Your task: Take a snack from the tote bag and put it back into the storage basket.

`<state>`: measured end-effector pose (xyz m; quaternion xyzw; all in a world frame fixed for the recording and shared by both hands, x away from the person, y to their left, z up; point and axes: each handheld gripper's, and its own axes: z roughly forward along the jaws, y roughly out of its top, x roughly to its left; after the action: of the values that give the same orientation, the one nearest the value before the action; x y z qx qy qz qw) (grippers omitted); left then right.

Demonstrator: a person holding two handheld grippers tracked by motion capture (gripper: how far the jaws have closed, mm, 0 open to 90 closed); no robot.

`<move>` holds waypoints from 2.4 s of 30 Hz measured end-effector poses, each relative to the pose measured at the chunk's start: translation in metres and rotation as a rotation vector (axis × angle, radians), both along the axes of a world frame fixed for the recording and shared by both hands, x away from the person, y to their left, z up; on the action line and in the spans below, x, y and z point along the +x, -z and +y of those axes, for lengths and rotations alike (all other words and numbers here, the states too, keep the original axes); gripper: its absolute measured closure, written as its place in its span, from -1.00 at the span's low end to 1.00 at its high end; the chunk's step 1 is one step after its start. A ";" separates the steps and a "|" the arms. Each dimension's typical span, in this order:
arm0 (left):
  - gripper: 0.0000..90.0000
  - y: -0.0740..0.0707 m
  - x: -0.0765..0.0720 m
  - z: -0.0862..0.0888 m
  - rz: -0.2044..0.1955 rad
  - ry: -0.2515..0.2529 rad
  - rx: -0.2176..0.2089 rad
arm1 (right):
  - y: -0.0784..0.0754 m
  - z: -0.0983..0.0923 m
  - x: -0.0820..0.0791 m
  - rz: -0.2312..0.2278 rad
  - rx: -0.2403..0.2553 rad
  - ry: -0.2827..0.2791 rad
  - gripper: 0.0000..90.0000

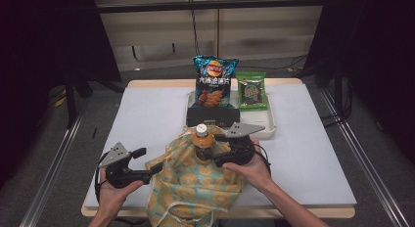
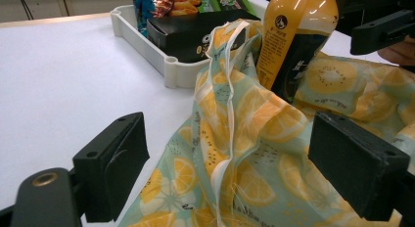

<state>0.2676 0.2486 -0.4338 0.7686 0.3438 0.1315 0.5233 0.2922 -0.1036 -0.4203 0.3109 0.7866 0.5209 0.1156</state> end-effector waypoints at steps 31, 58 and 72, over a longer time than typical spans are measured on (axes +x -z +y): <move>-0.69 -0.001 -0.001 0.001 -0.004 0.001 0.002 | 0.015 0.035 0.021 -0.017 -0.010 0.054 -0.42; -0.69 0.000 0.001 -0.006 0.001 0.015 0.006 | -0.007 0.018 0.014 -0.022 0.037 0.045 -0.29; -0.61 -0.010 0.022 -0.027 -0.001 0.058 0.020 | -0.043 0.002 0.015 -0.048 0.063 0.046 -0.29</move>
<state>0.2894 0.2219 -0.4234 0.7832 0.3200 0.1200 0.5194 0.3073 -0.1019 -0.3775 0.3201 0.7593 0.5499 0.1364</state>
